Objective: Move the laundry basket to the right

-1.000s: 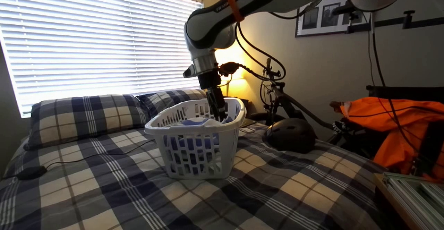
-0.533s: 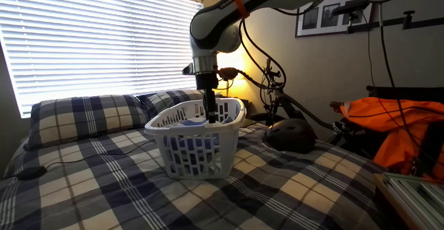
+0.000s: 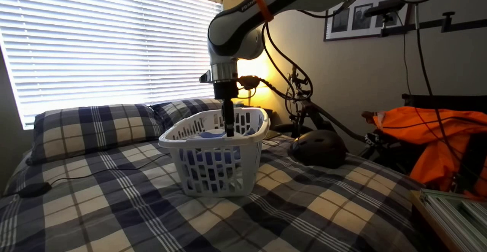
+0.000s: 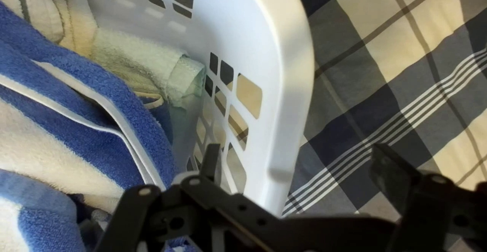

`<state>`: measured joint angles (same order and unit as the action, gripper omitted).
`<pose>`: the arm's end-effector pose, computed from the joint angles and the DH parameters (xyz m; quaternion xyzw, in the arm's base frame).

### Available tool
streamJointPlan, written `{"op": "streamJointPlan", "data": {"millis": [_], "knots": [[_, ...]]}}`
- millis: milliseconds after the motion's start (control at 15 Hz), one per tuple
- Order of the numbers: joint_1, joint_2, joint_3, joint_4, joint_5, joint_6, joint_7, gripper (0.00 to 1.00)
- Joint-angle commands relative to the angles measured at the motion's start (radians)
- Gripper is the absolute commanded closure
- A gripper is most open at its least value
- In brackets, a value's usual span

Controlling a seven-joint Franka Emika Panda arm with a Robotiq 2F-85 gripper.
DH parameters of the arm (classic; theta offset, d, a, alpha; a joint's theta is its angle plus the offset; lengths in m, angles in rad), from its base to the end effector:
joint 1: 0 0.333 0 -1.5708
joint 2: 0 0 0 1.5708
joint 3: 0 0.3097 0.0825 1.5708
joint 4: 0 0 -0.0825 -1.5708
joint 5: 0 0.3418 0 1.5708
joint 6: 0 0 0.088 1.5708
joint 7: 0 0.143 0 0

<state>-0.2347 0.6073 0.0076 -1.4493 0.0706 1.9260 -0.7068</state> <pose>0.6387 -0.1409 0.3006 -0.9722 -0.2224 0.0427 0.0601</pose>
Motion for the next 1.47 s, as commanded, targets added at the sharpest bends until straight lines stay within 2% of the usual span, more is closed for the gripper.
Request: {"op": "streamJointPlan", "data": {"millis": [0, 200, 267, 333, 933, 1000, 1400], "knots": [[0.018, 0.055, 0.003, 0.061, 0.017, 0.041, 0.088, 0.0], [0.029, 0.083, 0.0, 0.083, 0.003, 0.069, 0.156, 0.0], [0.033, 0.091, 0.0, 0.089, -0.004, 0.078, 0.173, 0.25], [0.036, 0.1, -0.001, 0.096, -0.009, 0.09, 0.19, 0.26], [0.063, 0.141, -0.009, 0.137, -0.036, 0.135, 0.318, 0.9], [0.068, 0.138, -0.013, 0.139, -0.045, 0.149, 0.337, 0.93], [0.083, 0.177, -0.047, 0.229, -0.08, 0.288, 0.461, 0.93]]}}
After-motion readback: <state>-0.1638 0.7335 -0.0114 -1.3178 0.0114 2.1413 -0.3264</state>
